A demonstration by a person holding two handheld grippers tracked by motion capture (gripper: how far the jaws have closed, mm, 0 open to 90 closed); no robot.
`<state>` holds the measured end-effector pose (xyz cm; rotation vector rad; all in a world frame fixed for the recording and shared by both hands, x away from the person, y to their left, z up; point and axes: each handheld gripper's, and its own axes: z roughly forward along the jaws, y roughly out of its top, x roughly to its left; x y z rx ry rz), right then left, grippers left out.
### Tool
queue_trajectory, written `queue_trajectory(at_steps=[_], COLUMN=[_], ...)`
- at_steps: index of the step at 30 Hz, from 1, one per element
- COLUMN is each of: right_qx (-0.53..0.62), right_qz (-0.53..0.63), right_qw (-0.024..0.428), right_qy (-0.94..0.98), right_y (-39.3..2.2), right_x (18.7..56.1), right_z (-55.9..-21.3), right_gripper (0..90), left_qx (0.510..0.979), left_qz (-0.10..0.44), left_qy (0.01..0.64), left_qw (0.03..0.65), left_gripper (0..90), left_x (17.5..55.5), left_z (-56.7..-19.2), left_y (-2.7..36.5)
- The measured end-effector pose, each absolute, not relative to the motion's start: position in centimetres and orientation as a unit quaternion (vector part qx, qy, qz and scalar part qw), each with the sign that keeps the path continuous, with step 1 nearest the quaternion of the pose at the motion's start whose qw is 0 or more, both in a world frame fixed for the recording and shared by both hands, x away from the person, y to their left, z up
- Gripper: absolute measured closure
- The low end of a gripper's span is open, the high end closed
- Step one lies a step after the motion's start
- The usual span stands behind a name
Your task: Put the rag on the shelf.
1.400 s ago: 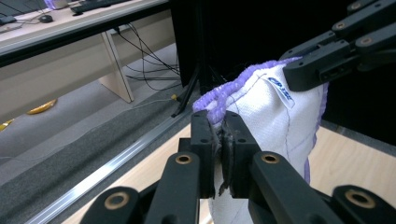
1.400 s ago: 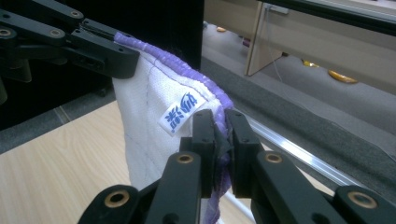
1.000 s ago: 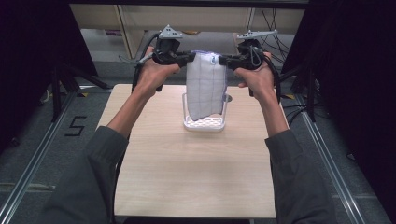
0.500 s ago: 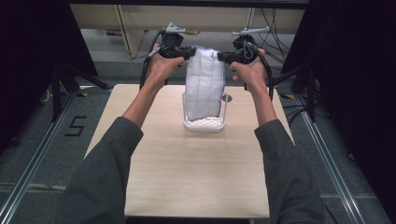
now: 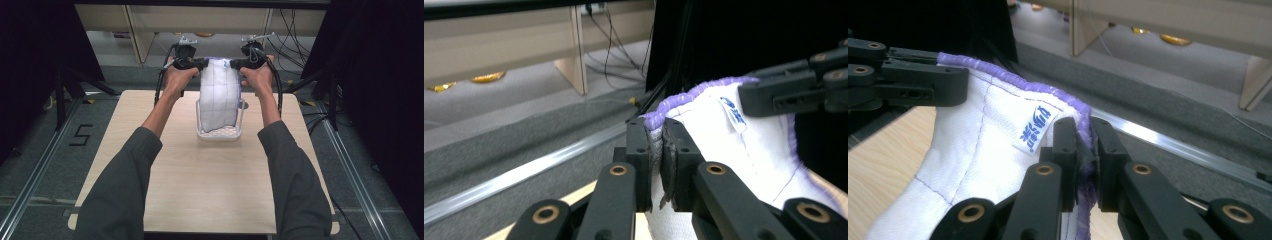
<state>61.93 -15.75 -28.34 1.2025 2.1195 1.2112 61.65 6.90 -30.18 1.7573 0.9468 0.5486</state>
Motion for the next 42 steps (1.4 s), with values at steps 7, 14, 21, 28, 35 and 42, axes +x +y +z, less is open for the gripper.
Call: queue_trajectory(at_steps=[7, 14, 21, 28, 35, 42], right_qx=[0.446, 0.462, 0.462, 0.454, 0.436, 0.422], right_qz=[0.405, 0.401, 0.397, 0.408, 0.404, 0.404], right_qw=[0.201, 0.195, 0.197, 0.190, 0.190, 0.186], right_qy=[0.773, 0.766, 0.768, 0.769, 0.781, 0.790], right_y=[-15.4, -15.4, -15.8, -16.6, -17.5, -18.8], right_x=[62.5, 62.8, 62.8, 61.3, 58.8, 56.1], right_z=[-29.8, -31.3, -31.3, -30.3, -30.0, -30.0], right_gripper=[80.7, 67.3, 61.3, 58.4, 51.2, 44.3], left_qx=[0.740, 0.744, 0.741, 0.745, 0.758, 0.770], left_qz=[0.214, 0.198, 0.187, 0.171, 0.158, 0.139], left_qy=[0.402, 0.404, 0.409, 0.413, 0.411, 0.411], left_qw=[0.495, 0.494, 0.499, 0.495, 0.480, 0.469], left_gripper=[80.7, 73.4, 67.8, 62.4, 45.2, 35.9], left_x=[61.8, 61.6, 60.8, 59.0, 56.8, 53.8], left_z=[-32.0, -32.7, -32.3, -32.7, -32.8, -33.9], left_y=[7.2, 7.8, 8.5, 10.5, 12.6, 14.5])
